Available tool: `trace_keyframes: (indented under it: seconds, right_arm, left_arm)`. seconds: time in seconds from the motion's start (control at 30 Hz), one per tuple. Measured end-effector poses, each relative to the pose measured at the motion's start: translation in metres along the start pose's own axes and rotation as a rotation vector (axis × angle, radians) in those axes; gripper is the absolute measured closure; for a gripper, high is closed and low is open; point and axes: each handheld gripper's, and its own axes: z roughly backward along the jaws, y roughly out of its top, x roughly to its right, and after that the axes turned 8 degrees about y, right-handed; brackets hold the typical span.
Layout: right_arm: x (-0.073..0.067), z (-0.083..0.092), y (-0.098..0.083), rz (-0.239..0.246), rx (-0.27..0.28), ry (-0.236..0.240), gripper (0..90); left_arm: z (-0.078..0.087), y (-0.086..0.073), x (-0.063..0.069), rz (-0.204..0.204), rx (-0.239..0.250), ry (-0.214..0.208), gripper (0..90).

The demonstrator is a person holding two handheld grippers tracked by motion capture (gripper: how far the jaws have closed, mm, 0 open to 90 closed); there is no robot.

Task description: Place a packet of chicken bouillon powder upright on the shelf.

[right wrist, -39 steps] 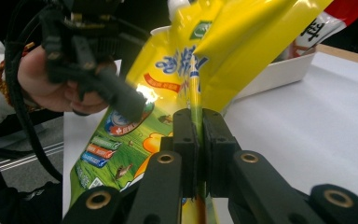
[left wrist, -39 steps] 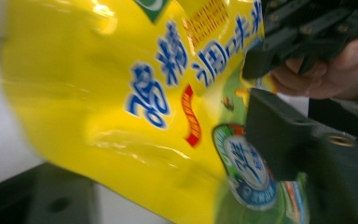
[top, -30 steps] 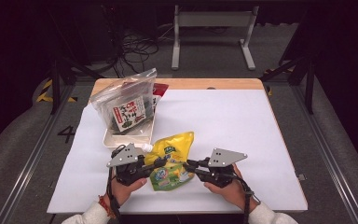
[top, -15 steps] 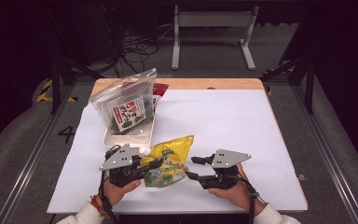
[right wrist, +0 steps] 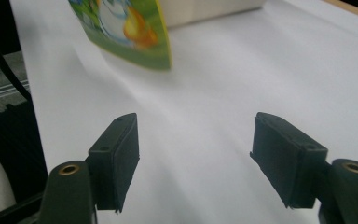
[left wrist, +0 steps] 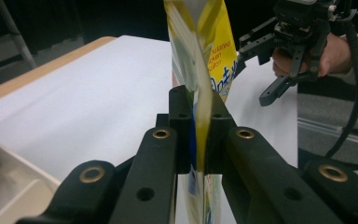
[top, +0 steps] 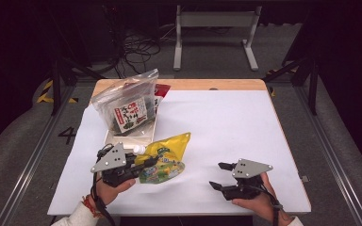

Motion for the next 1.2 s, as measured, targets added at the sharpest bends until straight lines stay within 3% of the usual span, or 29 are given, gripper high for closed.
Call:
trace_keyframes:
  seconds: [0.1,0.23,0.4,0.43,0.57,0.73,0.9,1.2]
  right_arm:
    - [0.006,0.005,-0.007,-0.01,-0.023,-0.047,29.9]
    - [0.011,0.008,-0.009,-0.034,-0.009,-0.066,29.0]
    - [0.011,0.001,-0.01,-0.041,-0.025,-0.052,27.4]
    - [0.011,-0.001,-0.01,-0.039,-0.033,-0.049,27.2]
    - [0.01,-0.005,-0.011,-0.039,-0.04,-0.037,26.9]
    - [0.01,-0.01,-0.012,-0.044,-0.043,-0.016,25.9]
    - [0.01,-0.012,-0.012,-0.063,-0.031,0.017,25.1]
    - [0.008,-0.018,-0.013,-0.065,-0.045,0.037,25.1]
  left_arm:
    - [0.005,0.004,-0.004,-0.018,0.013,0.02,85.8]
    - [0.013,0.007,-0.011,-0.021,0.033,0.055,85.8]
    - [0.023,0.011,-0.023,-0.028,0.054,0.093,85.8]
    - [0.03,0.012,-0.028,-0.013,0.081,0.113,85.8]
    - [0.039,0.014,-0.037,-0.013,0.113,0.134,85.8]
    - [0.045,0.017,-0.046,-0.028,0.119,0.163,85.8]
    - [0.044,0.015,-0.056,-0.029,0.113,0.178,85.8]
    - [0.043,0.02,-0.068,-0.048,0.13,0.155,85.8]
